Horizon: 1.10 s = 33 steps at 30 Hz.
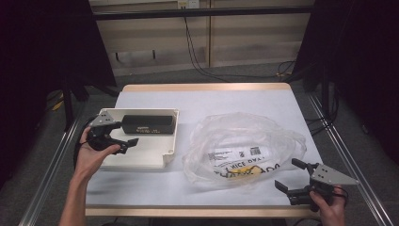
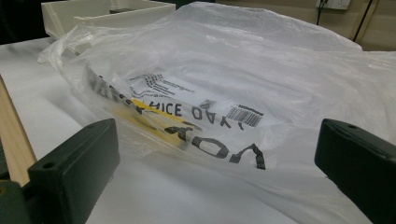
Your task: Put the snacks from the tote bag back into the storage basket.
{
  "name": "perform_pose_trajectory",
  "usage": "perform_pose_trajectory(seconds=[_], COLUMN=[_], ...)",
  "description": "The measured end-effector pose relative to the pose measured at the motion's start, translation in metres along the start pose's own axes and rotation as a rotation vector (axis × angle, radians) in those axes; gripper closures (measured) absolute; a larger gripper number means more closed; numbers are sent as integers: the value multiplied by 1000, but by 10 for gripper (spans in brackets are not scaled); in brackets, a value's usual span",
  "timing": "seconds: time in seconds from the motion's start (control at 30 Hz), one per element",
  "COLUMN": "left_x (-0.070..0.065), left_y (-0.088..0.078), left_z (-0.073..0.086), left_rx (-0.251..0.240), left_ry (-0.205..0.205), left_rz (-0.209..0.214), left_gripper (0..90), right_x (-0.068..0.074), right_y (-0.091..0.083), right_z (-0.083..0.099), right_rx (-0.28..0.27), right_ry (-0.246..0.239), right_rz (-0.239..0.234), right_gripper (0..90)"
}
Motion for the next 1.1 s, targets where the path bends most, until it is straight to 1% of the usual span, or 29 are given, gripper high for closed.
perform_pose_trajectory(seconds=[0.13, 0.17, 0.2, 0.23, 0.27, 0.3, 0.33, 0.37, 0.43, 0.5, 0.53, 0.57, 0.6, 0.63, 0.67, 0.7, 0.8, 0.9, 0.97, 1.0, 1.07, 1.1], left_x=[1, 1, 2, 1, 2, 1, 2, 2, 2, -1, -3, -6, -9, -11, -13, -17, -28, -42, -49, -54, -62, -66], left_y=[-17, -21, -28, -31, -35, -39, -43, -46, -53, -59, -61, -63, -65, -66, -68, -71, -76, -72, -68, -65, -61, -58], left_z=[8, 10, 13, 16, 17, 20, 23, 25, 31, 38, 41, 44, 48, 51, 53, 57, 63, 67, 67, 67, 68, 69], left_rx=[-1, -10, -11, -19, -17, -13, -4, -1, -4, -20, -23, -18, -12, -13, -17, -36, -92, -97, -106, -120, -155, -161], left_ry=[23, 9, 16, 4, 2, 11, 17, 9, 7, -7, -12, 0, -2, -13, -21, -30, -69, -71, -70, -68, -95, -93], left_rz=[-12, -14, -28, -36, -44, -62, -64, -63, -82, -85, -95, -108, -130, -148, -156, -171, -180, -193, -181, -182, -168, -171], left_gripper=[39, 39, 37, 37, 37, 37, 37, 37, 37, 37, 38, 38, 38, 38, 39, 39, 37, 37, 36, 36, 33, 33], right_x=[0, 0, 0, 0, 0, 0, 0, 0, 0, -1, 0, -1, 0, 0, 0, 0, -1, -1, 0, 0, 0, 0], right_y=[0, 0, 0, 0, 0, 0, 0, 0, -1, -1, -2, -1, -1, -2, -2, -2, -3, -3, -2, -3, -3, -4], right_z=[0, 0, 0, 0, 0, 0, 0, 0, 0, 0, 0, 0, 0, 0, 0, 0, 0, 0, 0, 0, 0, 0], right_rx=[-2, -2, 0, -1, -2, -1, -1, -1, -1, -4, -3, -4, -4, -5, -6, -7, -2, -3, -6, -3, -2, -2], right_ry=[5, 5, 7, 6, 5, 6, 6, 8, 1, 6, 12, 11, 11, 7, 5, 5, 9, 6, 5, 4, 2, 6], right_rz=[5, 5, 6, 6, 6, 6, 5, 6, 8, 13, 15, 15, 15, 13, 12, 11, 15, 13, 12, 8, 12, 11], right_gripper=[0, 0, 0, 0, 0, 0, 0, 0, 0, 0, 0, 0, 0, 0, 0, 0, 0, 0, 0, 0, 0, 0])
Point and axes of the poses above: each handheld gripper's, and its own axes: y roughly forward along the jaws, z roughly out of its underside, x roughly to its left, the point moved 2 cm from there along y, roughly forward along the jaws, and after that the axes turned 4 degrees about z, right-handed, at the moved point
